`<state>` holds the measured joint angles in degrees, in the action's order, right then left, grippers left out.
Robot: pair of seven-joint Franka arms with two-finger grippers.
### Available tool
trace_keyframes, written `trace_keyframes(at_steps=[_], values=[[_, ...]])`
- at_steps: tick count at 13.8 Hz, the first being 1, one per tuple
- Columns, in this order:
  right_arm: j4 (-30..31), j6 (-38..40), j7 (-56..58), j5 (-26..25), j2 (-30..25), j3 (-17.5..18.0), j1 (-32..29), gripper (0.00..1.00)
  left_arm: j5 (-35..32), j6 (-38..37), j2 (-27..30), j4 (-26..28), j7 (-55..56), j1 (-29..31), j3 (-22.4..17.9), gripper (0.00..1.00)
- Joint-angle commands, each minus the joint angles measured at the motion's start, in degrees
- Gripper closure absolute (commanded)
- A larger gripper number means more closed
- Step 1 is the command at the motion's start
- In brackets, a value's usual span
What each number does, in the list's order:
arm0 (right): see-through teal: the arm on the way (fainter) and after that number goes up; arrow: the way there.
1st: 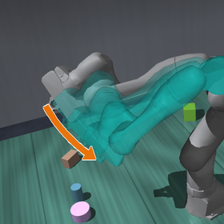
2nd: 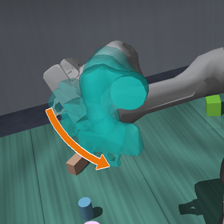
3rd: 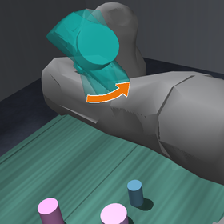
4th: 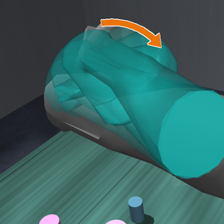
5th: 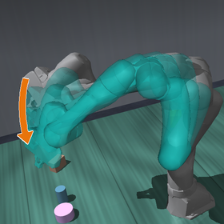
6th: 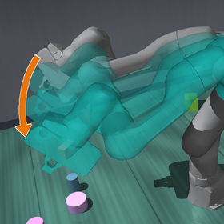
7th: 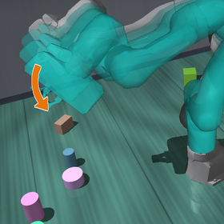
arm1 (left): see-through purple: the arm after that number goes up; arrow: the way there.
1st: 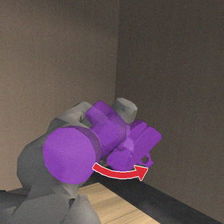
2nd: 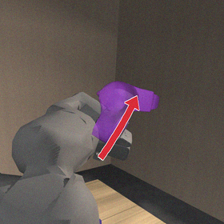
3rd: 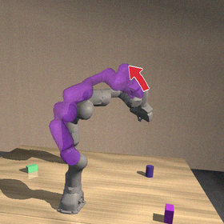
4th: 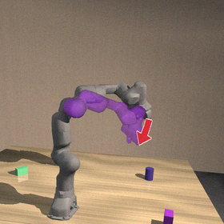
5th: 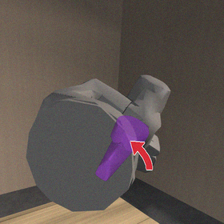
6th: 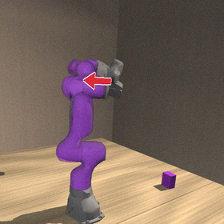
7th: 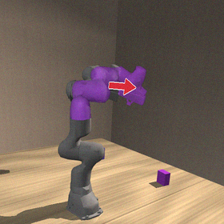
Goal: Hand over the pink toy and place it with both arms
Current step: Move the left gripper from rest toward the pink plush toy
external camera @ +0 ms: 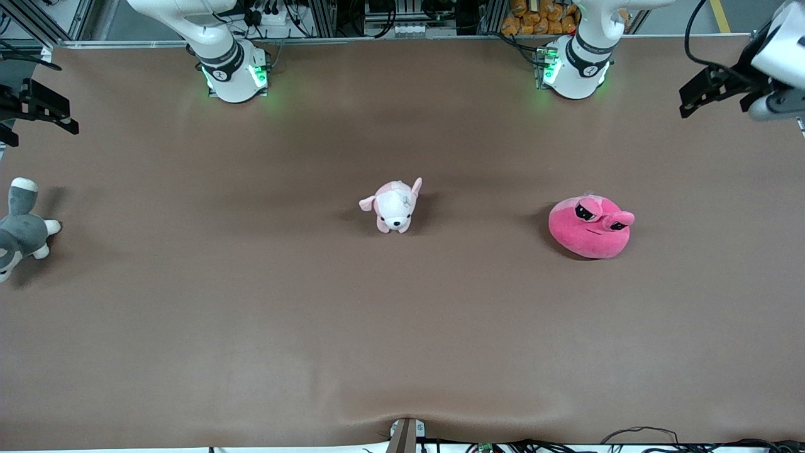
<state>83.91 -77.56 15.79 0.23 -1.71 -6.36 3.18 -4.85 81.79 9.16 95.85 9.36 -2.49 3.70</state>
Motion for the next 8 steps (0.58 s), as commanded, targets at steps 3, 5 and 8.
trace_keyframes(at_steps=[3,5,8], values=[[0.2,0.5,0.5,-0.8,-0.5,-0.1,0.0,0.00,-1.3,-1.4,-2.0,-1.7,0.2,1.0,0.0,0.00],[0.2,0.5,0.6,-0.7,-0.5,-0.1,0.1,0.00,-1.3,-1.4,-2.0,-1.6,0.2,1.0,0.1,0.00],[0.3,0.3,0.5,-4.2,-0.4,0.1,0.6,0.00,-1.3,-1.0,-2.0,-1.1,0.2,1.0,0.2,0.00]])
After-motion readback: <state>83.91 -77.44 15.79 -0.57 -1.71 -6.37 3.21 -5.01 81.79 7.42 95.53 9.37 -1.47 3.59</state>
